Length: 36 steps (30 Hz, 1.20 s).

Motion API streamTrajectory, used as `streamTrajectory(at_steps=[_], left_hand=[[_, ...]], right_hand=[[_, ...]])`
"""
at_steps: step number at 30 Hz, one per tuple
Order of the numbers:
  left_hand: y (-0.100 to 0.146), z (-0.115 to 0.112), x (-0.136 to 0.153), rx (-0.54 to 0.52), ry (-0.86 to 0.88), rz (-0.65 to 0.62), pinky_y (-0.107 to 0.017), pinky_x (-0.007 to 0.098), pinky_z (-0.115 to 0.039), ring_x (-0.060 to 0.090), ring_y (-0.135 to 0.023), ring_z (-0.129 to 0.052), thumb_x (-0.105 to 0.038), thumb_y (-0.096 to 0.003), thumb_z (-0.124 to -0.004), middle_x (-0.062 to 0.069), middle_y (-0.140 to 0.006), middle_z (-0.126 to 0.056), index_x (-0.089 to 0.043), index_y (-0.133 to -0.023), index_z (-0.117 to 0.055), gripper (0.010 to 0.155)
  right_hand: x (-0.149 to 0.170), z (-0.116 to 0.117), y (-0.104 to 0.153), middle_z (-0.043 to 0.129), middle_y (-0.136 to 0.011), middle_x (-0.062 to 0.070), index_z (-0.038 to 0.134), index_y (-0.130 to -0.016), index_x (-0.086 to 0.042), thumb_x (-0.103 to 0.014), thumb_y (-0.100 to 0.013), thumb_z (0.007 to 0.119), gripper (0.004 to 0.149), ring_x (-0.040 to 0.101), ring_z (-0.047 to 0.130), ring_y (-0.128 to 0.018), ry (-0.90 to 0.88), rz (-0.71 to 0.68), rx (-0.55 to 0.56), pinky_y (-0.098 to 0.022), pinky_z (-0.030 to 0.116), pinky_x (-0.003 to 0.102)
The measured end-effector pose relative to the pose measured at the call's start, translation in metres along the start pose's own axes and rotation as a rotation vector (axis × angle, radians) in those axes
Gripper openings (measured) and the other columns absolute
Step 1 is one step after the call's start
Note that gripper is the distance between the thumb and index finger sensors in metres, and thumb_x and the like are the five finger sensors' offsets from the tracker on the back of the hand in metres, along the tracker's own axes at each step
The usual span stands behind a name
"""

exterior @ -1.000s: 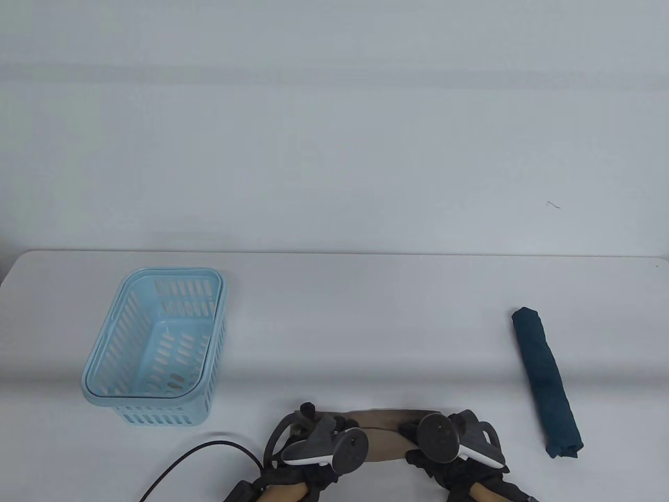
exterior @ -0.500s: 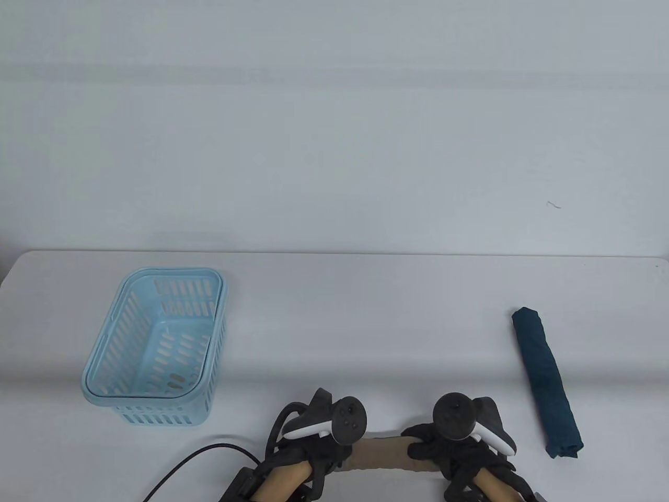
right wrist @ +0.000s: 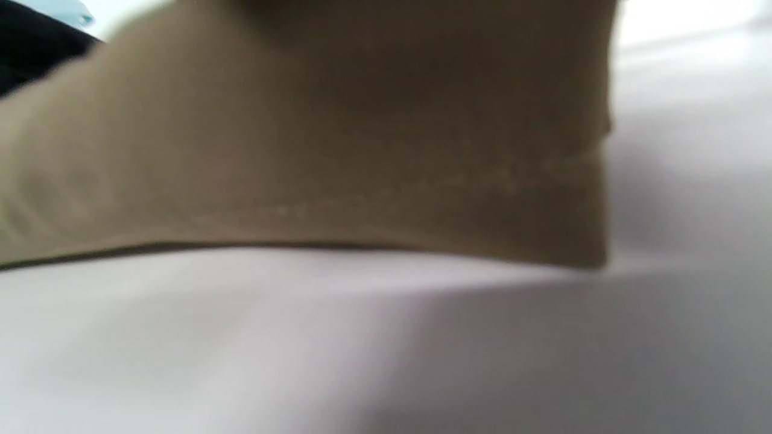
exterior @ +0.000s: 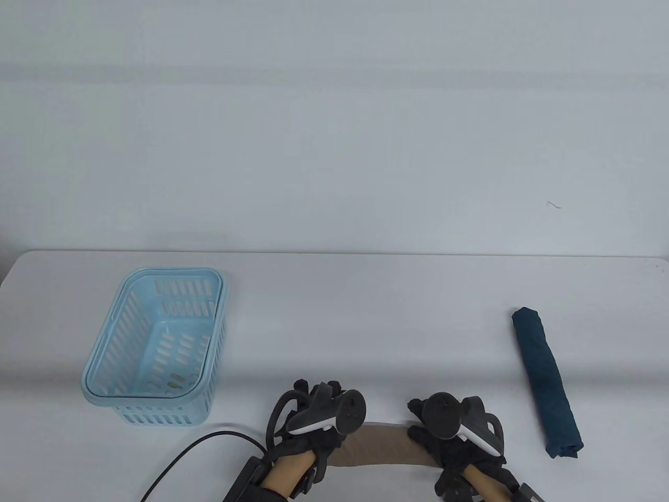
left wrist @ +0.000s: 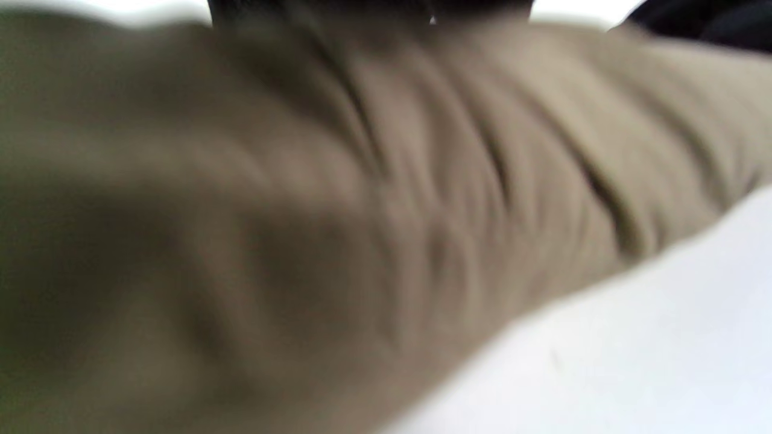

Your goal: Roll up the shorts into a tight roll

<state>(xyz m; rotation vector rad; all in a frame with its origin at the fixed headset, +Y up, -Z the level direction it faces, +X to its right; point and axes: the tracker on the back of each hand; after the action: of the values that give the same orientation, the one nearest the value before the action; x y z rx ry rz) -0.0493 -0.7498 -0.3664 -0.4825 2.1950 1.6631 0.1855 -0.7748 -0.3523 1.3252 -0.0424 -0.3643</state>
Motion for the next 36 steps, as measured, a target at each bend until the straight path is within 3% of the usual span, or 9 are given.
streamTrajectory(at_steps=[3, 6, 10, 12, 15, 24, 29, 36], left_hand=[[0.024, 0.022, 0.011, -0.077, 0.034, -0.008, -0.066, 0.078, -0.032, 0.053, -0.104, -0.057, -0.033, -0.0519, -0.062, 0.027, -0.115, -0.047, -0.007, -0.108, -0.050, 0.063], [0.053, 0.033, 0.018, -0.149, 0.074, -0.029, -0.065, 0.078, -0.032, 0.053, -0.104, -0.057, -0.033, -0.0522, -0.062, 0.028, -0.115, -0.047, -0.007, -0.108, -0.050, 0.063], [0.079, 0.032, 0.023, -0.196, 0.097, -0.053, -0.065, 0.078, -0.032, 0.053, -0.104, -0.057, -0.034, -0.0524, -0.062, 0.028, -0.115, -0.048, -0.007, -0.108, -0.051, 0.063], [0.089, 0.025, 0.027, -0.247, 0.126, -0.057, -0.064, 0.079, -0.032, 0.054, -0.104, -0.057, -0.034, -0.0525, -0.062, 0.028, -0.115, -0.048, -0.007, -0.108, -0.051, 0.063], [0.091, 0.019, 0.033, -0.206, 0.163, -0.063, -0.064, 0.079, -0.031, 0.055, -0.104, -0.055, -0.035, -0.0527, -0.062, 0.029, -0.115, -0.047, -0.007, -0.108, -0.051, 0.063], [0.088, 0.015, 0.040, -0.193, 0.176, -0.054, -0.064, 0.079, -0.031, 0.055, -0.104, -0.054, -0.035, -0.0526, -0.062, 0.030, -0.115, -0.045, -0.007, -0.108, -0.051, 0.063], [0.089, 0.017, 0.040, -0.194, 0.182, -0.059, -0.064, 0.079, -0.030, 0.055, -0.104, -0.053, -0.035, -0.0527, -0.062, 0.029, -0.116, -0.044, -0.007, -0.108, -0.051, 0.063], [0.089, 0.020, 0.040, -0.201, 0.209, -0.067, -0.064, 0.079, -0.030, 0.056, -0.104, -0.052, -0.037, -0.0528, -0.061, 0.030, -0.116, -0.042, -0.007, -0.109, -0.050, 0.064]], right_hand=[[-0.008, -0.013, 0.012, 0.059, -0.109, 0.012, 0.056, -0.106, -0.017, -0.036, -0.051, 0.064, 0.059, 0.040, 0.058, -0.099, 0.021, -0.087, 0.054, -0.069, 0.040, 0.072], [-0.024, -0.017, 0.023, 0.055, -0.112, 0.010, 0.055, -0.106, -0.020, -0.034, -0.051, 0.065, 0.057, 0.038, 0.054, -0.103, -0.005, -0.258, -0.007, -0.071, 0.041, 0.069], [-0.049, -0.004, 0.032, 0.048, -0.116, 0.011, 0.059, -0.105, -0.024, -0.032, -0.051, 0.067, 0.055, 0.042, 0.048, -0.106, 0.017, -0.386, -0.117, -0.072, 0.041, 0.068], [-0.064, 0.006, 0.038, 0.042, -0.117, 0.013, 0.061, -0.104, -0.026, -0.032, -0.051, 0.067, 0.054, 0.044, 0.046, -0.107, 0.108, -0.438, -0.151, -0.072, 0.041, 0.068], [-0.074, 0.014, 0.043, 0.038, -0.118, 0.013, 0.064, -0.102, -0.026, -0.033, -0.051, 0.067, 0.052, 0.047, 0.043, -0.105, 0.209, -0.466, -0.148, -0.072, 0.043, 0.067], [-0.072, 0.021, 0.036, 0.030, -0.116, 0.008, 0.061, -0.102, -0.030, -0.033, -0.052, 0.064, 0.050, 0.042, 0.037, -0.105, 0.230, -0.420, -0.167, -0.073, 0.042, 0.062], [-0.062, 0.016, 0.020, 0.026, -0.116, 0.010, 0.053, -0.106, -0.030, -0.035, -0.053, 0.063, 0.054, 0.042, 0.036, -0.103, 0.258, -0.260, -0.144, -0.072, 0.043, 0.060], [-0.018, -0.002, -0.010, 0.026, -0.116, 0.012, 0.052, -0.106, -0.030, -0.034, -0.054, 0.061, 0.053, 0.043, 0.036, -0.102, 0.177, 0.003, -0.099, -0.072, 0.044, 0.058]])
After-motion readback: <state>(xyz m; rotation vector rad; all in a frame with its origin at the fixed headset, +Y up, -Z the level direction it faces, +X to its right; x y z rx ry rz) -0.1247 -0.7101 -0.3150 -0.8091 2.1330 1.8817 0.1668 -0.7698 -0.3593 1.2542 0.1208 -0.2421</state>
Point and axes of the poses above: the tracker on the back of each hand, its own x axis roughly to the little-finger side, its own y axis roughly from the fingertips to the wrist, z = x × y
